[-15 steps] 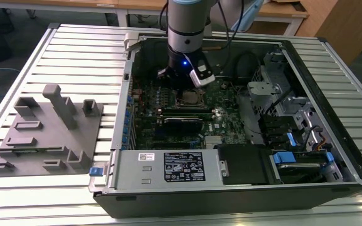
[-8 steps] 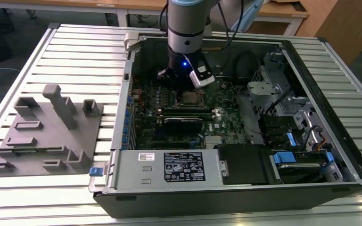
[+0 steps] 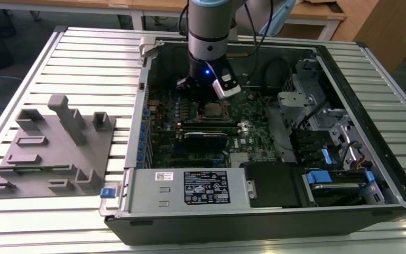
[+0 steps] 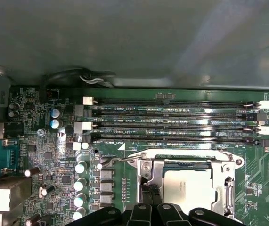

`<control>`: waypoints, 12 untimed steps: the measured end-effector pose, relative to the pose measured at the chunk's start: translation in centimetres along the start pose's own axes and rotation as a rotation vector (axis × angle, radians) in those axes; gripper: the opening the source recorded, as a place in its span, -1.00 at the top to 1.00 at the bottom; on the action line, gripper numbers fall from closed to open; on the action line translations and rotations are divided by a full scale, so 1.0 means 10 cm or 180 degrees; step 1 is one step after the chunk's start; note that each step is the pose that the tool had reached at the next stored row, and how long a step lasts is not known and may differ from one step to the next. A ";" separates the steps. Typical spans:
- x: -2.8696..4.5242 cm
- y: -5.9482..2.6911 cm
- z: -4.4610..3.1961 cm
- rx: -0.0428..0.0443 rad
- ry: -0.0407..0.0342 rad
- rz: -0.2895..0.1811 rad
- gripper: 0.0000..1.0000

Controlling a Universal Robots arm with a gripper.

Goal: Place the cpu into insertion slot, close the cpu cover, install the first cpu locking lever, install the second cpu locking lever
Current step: 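Close the cpu cover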

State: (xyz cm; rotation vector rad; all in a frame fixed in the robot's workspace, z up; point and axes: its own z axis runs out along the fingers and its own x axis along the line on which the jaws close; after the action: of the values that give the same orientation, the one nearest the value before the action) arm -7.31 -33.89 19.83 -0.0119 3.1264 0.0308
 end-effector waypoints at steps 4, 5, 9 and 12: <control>-0.002 0.002 -0.036 -0.0003 -0.0002 0.0000 0.79; -0.001 0.002 -0.060 -0.0001 0.0000 0.0000 0.79; -0.002 0.003 -0.151 -0.0001 0.0000 0.0000 0.79; -0.003 0.005 -0.222 -0.0001 0.0000 0.0000 0.79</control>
State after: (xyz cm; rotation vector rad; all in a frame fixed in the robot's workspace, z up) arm -7.31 -33.89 22.05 -0.0118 3.1264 0.0312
